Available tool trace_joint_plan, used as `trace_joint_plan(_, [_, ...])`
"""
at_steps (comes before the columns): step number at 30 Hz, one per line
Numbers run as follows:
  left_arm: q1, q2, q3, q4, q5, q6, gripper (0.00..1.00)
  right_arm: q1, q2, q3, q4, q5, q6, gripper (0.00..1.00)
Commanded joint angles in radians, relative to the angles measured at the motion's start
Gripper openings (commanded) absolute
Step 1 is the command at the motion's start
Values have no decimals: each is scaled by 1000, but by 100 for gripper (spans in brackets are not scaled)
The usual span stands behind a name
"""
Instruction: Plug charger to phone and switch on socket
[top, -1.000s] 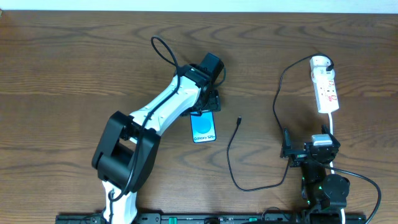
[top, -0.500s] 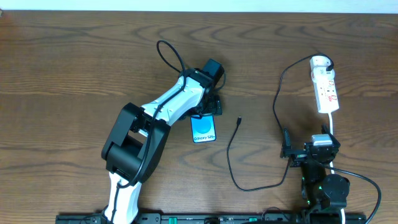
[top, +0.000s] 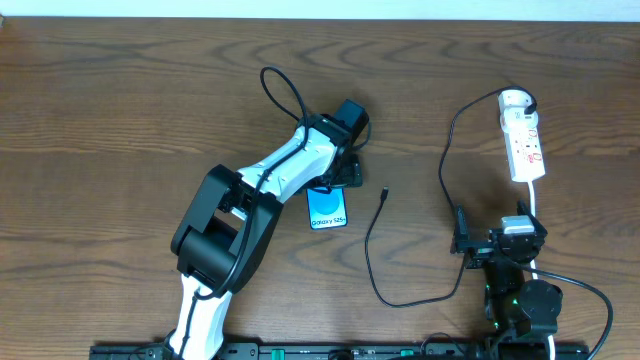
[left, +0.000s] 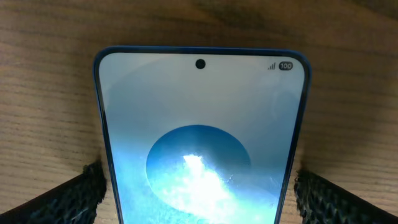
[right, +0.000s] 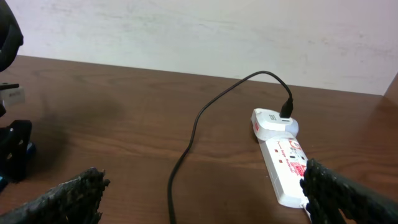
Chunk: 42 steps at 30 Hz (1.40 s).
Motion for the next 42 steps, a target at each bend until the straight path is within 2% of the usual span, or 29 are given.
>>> trace_joint_plan(1, [-10,58,-13,-12,-6,-22,93,10,-2,0,-4,4,-10,99])
trace_joint_plan(12, [-10,58,-13,-34,-5,-34,89,10,-2,0,-4,4,-10,99])
trace_joint_plan(23, [-10,58,-13,-60,-2,-34,90,10,-2,0,-4,4,-10,99])
trace_joint_plan(25, [-10,58,-13,-60,-2,-34,82,10,-2,0,-4,4,-10,99])
trace_joint_plan(26, [-10,58,-13,-59,-2,-34,81,10,-2,0,-4,4,-10,99])
trace_joint_plan(42, [-10,38,-10,-64,-2,-34,81,10,-2,0,-4,4,-10,99])
